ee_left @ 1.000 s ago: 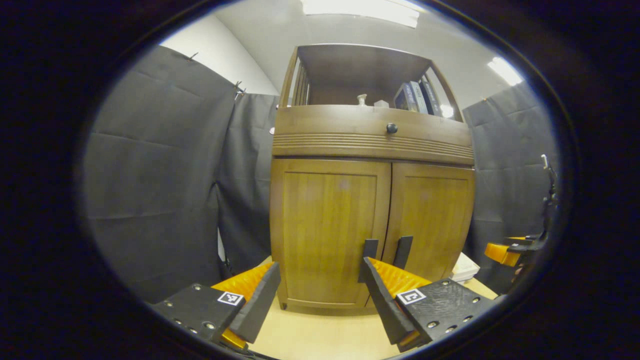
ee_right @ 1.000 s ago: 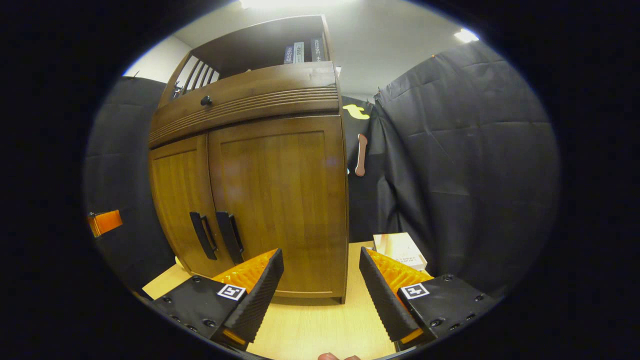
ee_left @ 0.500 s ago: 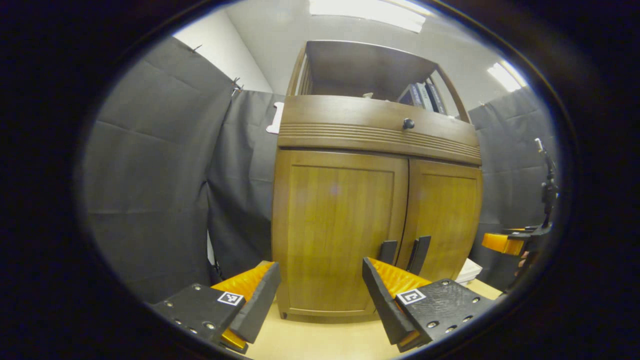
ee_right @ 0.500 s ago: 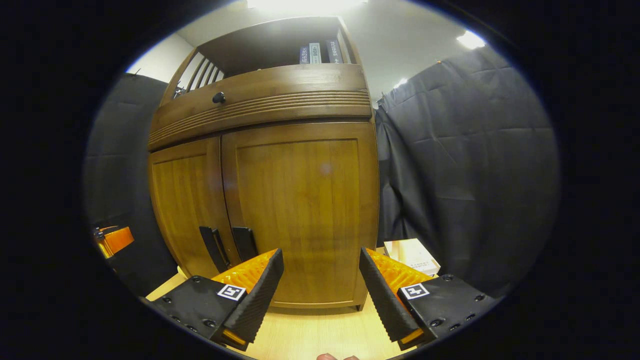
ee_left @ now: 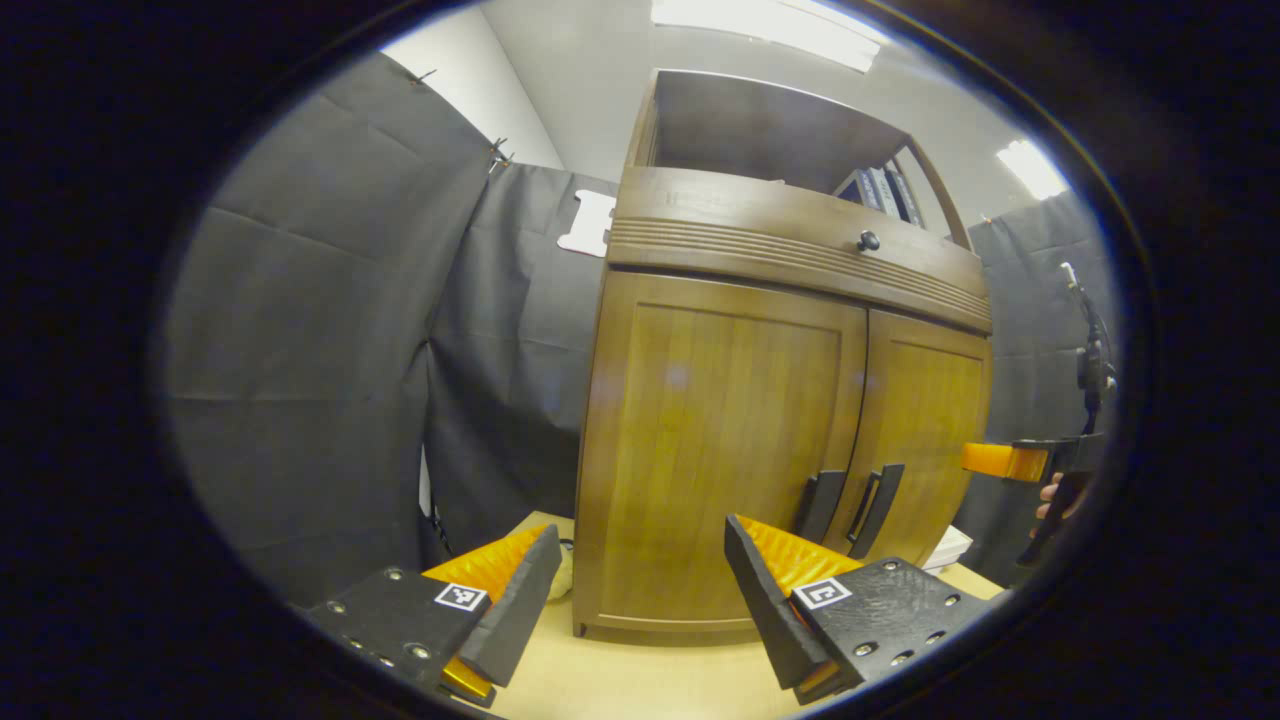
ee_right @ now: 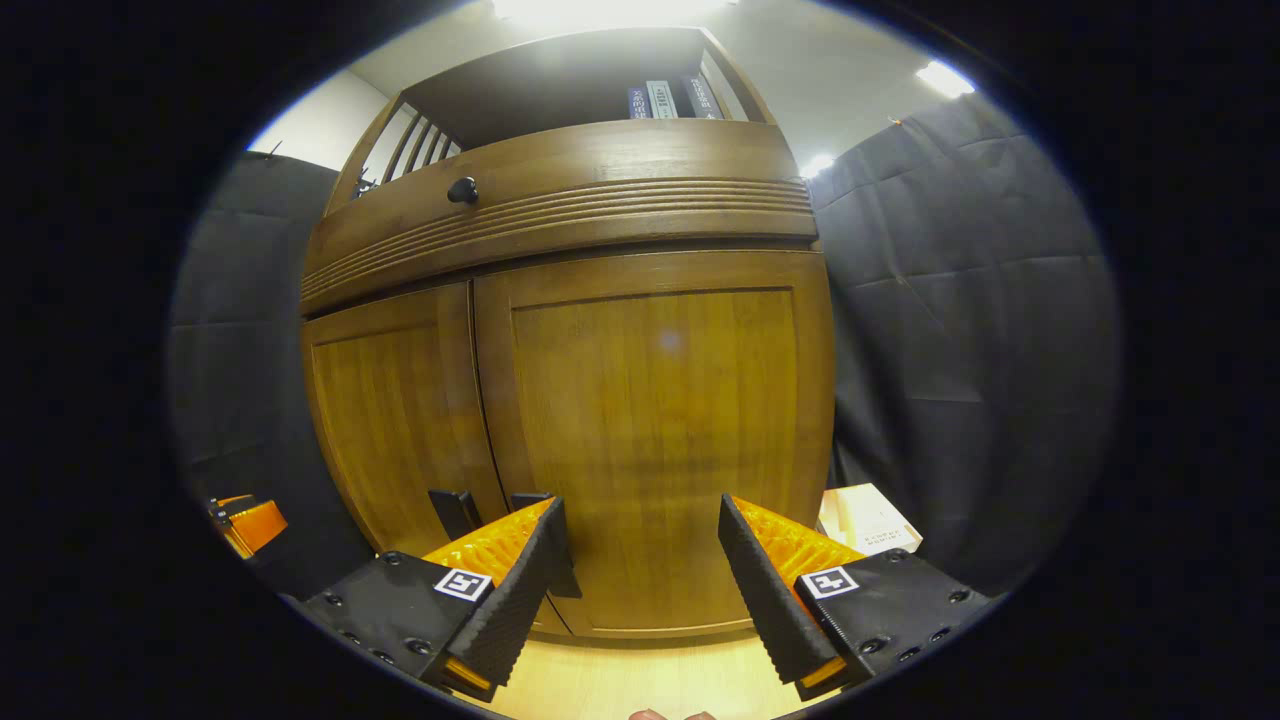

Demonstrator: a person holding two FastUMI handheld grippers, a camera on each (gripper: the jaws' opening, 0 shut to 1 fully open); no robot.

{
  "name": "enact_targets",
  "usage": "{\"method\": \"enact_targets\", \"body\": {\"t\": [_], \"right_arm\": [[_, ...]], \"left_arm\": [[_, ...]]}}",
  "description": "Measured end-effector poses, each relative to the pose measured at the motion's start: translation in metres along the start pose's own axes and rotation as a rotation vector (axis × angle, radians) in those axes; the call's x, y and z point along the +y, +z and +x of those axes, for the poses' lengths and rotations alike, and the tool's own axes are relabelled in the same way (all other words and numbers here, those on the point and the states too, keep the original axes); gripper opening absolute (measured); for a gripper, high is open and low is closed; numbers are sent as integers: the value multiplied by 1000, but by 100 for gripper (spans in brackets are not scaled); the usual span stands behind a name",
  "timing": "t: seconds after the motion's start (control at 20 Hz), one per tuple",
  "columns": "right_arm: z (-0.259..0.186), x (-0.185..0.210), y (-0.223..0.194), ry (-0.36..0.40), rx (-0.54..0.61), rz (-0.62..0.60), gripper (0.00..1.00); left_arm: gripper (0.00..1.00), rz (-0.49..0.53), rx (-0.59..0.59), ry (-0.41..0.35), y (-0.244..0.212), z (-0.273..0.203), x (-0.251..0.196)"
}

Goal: Open the right door of the double-door shoe cabinet with the right hand, and open the left door with the left hand.

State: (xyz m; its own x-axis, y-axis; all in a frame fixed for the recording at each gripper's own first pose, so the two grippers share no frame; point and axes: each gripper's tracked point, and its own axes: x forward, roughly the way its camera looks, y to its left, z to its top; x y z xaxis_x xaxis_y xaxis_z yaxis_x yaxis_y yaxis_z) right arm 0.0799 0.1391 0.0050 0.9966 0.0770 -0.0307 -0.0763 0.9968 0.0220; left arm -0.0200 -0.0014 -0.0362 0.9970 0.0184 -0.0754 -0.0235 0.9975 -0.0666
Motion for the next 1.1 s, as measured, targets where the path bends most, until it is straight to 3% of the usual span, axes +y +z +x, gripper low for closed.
{"method": "enact_targets", "body": {"t": [0.05, 0.15, 0.3, 0.35, 0.4, 0.45, 0.5, 0.6, 0.65, 0.95, 1.0, 1.1], "right_arm": [[2, 5, -1, 5, -2, 1, 96], [10, 14, -1, 14, 1, 1, 92], [23, 25, -8, 21, 19, 8, 92], [26, 28, -12, 23, 31, 11, 96], [29, 32, -15, 29, 41, 14, 92], [31, 38, -18, 37, 46, 14, 96], [33, 42, -20, 42, 50, 9, 92], [37, 48, -28, 47, 63, -4, 96], [40, 50, -34, 48, 72, -6, 92], [59, 56, -51, 42, 104, 6, 92], [62, 57, -53, 39, 108, 3, 97], [67, 60, -58, 36, 117, 3, 97]], "left_arm": [[94, -3, 2, 2, -1, 0, 0], [94, -5, 9, 5, -2, -1, 0], [94, 2, 23, 16, -6, -3, 6], [94, 5, 29, 19, -8, -4, 7], [94, 7, 37, 24, -10, -5, 8], [94, 7, 44, 27, -11, -7, 9], [94, 5, 49, 31, -12, -7, 10], [95, 1, 58, 37, -13, -9, 10], [95, 0, 61, 39, -14, -10, 10], [95, 38, 63, 51, -16, -13, 18], [95, 39, 65, 50, -16, -14, 19], [95, 35, 68, 43, -17, -14, 17]]}}
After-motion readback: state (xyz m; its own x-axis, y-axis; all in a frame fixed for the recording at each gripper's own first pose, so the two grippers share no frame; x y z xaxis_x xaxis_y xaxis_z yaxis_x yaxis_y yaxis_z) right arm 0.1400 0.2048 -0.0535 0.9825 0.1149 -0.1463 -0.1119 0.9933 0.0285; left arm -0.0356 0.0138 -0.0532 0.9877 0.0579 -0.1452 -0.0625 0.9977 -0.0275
